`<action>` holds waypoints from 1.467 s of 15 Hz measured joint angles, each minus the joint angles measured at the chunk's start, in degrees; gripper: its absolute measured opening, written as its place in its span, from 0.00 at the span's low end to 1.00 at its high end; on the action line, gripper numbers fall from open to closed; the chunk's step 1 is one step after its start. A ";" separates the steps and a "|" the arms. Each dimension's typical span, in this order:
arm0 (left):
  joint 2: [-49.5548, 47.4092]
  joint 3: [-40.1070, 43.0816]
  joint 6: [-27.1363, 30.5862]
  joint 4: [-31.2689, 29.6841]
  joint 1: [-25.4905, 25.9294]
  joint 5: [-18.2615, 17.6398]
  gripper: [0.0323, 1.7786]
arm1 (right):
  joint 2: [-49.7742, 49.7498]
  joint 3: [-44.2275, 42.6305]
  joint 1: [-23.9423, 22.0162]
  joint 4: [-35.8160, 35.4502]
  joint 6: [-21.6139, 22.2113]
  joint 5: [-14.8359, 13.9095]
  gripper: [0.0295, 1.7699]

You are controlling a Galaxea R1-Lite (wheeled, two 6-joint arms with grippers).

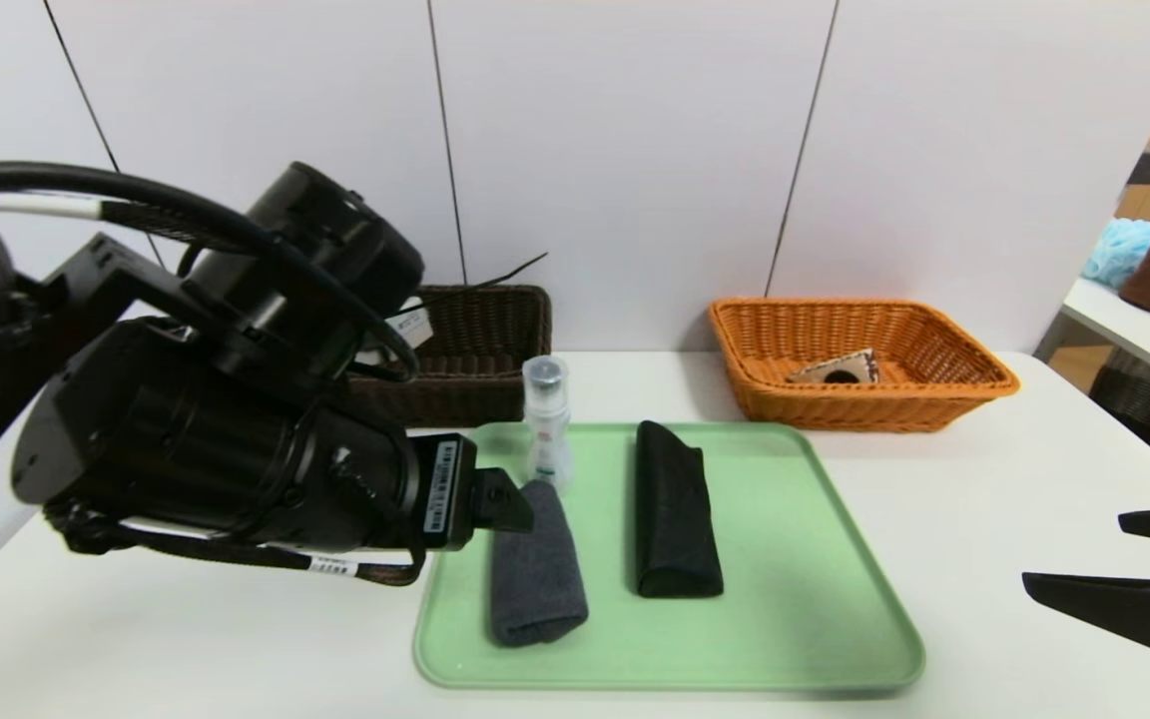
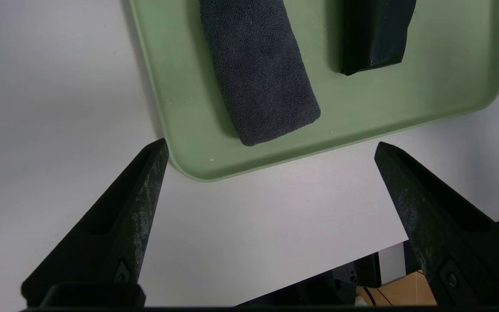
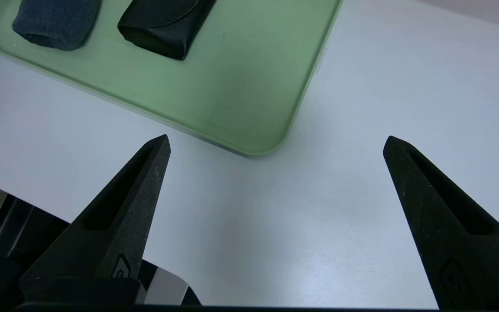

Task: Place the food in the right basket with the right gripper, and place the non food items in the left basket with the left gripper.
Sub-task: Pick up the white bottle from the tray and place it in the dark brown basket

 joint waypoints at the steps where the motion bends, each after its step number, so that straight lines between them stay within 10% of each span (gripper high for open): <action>1: 2.10 -2.97 -1.38 2.10 -0.09 0.33 0.95 | -0.02 0.20 0.00 -0.02 -0.02 0.00 0.96; 7: 14.19 -16.85 -11.01 11.02 -0.52 1.18 0.95 | -0.13 0.44 0.00 -0.07 -0.06 0.00 0.96; 22: 23.60 -19.76 -11.39 10.58 -0.77 0.79 0.95 | -0.41 0.83 0.09 -0.07 -0.17 0.46 0.96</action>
